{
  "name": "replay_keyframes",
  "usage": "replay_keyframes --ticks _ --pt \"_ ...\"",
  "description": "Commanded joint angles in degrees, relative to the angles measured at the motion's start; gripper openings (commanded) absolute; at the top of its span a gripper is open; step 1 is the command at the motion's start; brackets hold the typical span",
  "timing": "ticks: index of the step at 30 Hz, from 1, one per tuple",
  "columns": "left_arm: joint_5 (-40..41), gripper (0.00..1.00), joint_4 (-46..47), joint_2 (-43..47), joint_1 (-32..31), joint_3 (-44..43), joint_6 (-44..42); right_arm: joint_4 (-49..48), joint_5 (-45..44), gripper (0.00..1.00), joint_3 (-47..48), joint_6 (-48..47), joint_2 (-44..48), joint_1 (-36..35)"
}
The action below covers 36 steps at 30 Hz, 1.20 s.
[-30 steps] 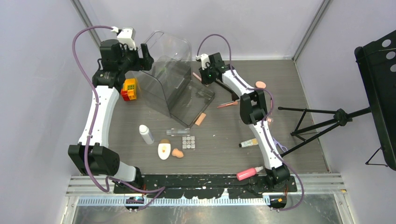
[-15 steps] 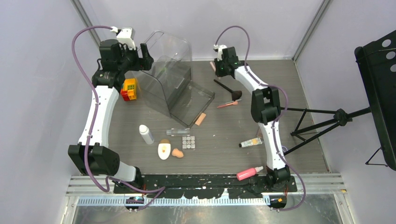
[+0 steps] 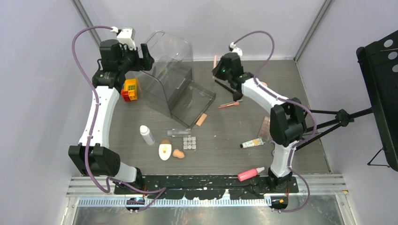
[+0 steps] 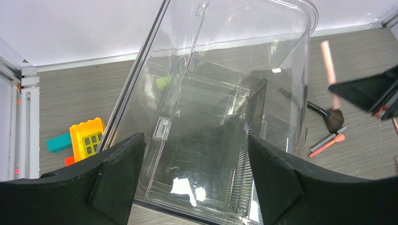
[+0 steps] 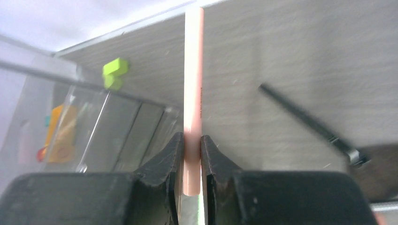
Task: Organize the makeup
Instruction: Place the makeup in the drawer.
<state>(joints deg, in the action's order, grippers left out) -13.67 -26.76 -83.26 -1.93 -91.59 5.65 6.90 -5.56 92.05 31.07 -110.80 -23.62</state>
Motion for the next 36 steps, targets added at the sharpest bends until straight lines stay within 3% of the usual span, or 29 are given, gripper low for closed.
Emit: replay_keyframes --ticks 1,6,12,27,33,36 --pt "-0.57 0.82 -3.37 -0.85 0.51 0.45 1.21 -11.05 -6.14 0.0 -9.38 16.17 5.02 -7.63" --pt "-0.66 0.82 -3.27 -0.72 0.53 0.51 1.22 -14.52 -16.57 0.01 -15.39 20.6 6.8 -17.7" --pt "-0.56 0.83 -3.21 -0.72 0.62 0.62 1.2 -16.02 -26.8 0.01 -18.79 26.05 5.6 -24.29" --pt "-1.5 0.82 -3.11 -0.73 1.3 0.54 1.72 -12.09 -26.39 0.2 -15.89 29.68 -1.18 -25.73" --pt "-1.95 0.82 -3.02 -0.84 1.54 0.54 1.99 -11.43 -27.35 0.52 -15.39 28.54 -1.42 -25.73" --pt "-2.5 0.82 -2.93 -0.98 1.65 0.54 2.23 -10.81 -28.61 0.58 -14.91 26.05 -0.11 -25.63"
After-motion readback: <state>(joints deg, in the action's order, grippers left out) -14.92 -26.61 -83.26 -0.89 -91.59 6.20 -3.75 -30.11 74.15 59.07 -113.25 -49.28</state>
